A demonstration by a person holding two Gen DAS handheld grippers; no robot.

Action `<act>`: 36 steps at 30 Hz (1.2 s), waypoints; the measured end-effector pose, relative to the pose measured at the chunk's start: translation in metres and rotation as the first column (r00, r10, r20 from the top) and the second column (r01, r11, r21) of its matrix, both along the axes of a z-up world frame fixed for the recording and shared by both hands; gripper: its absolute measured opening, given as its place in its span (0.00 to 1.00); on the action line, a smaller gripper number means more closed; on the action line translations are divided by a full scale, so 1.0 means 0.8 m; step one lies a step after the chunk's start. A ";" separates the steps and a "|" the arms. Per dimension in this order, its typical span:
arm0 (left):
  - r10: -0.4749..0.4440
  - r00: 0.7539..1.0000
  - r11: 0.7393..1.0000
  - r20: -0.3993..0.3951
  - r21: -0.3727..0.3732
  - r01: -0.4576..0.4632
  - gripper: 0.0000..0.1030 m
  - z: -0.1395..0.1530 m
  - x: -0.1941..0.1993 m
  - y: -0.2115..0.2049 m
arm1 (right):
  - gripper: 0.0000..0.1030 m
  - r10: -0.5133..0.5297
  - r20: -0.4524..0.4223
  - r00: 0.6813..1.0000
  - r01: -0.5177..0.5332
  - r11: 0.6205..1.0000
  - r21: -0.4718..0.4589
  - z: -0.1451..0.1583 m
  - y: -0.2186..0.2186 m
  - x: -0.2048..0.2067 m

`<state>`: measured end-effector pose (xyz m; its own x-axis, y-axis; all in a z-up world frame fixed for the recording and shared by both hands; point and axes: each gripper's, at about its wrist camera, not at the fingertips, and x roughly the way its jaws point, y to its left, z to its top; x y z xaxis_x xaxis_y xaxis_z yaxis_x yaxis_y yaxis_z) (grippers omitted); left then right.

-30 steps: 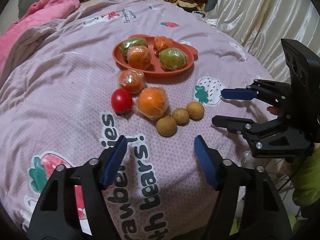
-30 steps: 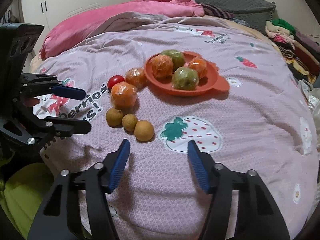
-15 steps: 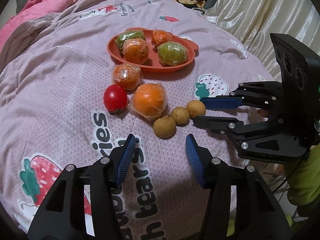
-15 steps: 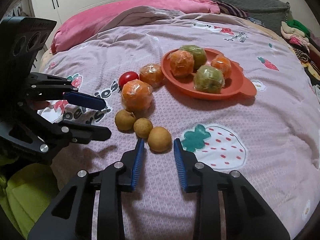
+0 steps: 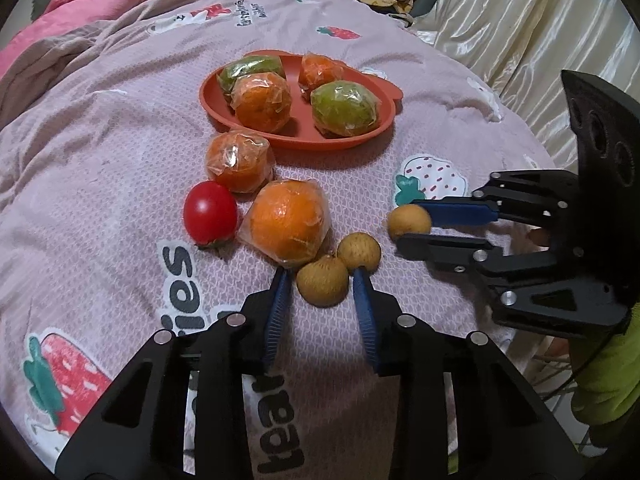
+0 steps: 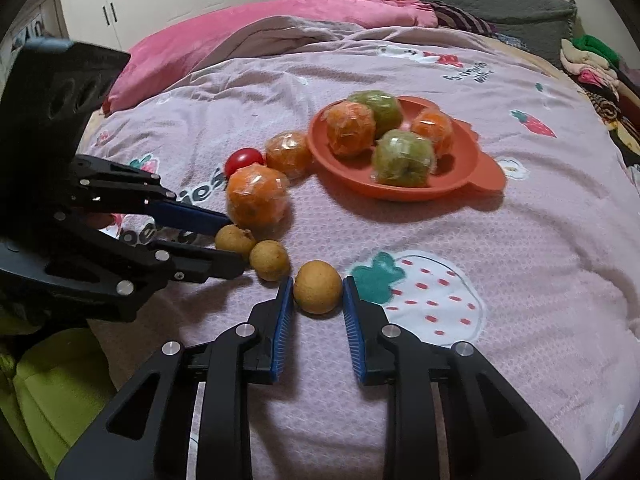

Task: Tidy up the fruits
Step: 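Grasp a small brown round fruit with the left tool while the right tool grasps a small yellow fruit, then carry both small fruits over the orange plate and open both tools to release them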

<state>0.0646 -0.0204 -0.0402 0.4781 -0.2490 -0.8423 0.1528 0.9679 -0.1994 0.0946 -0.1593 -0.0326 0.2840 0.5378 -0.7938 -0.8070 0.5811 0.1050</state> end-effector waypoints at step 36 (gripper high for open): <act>0.046 0.990 0.999 0.133 -0.023 -0.043 0.18 0.086 0.037 0.036 | 0.23 -0.114 0.119 0.986 0.102 0.989 0.103 0.081 -0.031 0.045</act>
<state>0.0944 0.0081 0.0283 0.5965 -0.2413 -0.7655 0.1362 0.9703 -0.1997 0.1307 -0.1838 0.0322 0.4376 0.5708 -0.6948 -0.7504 0.6575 0.0675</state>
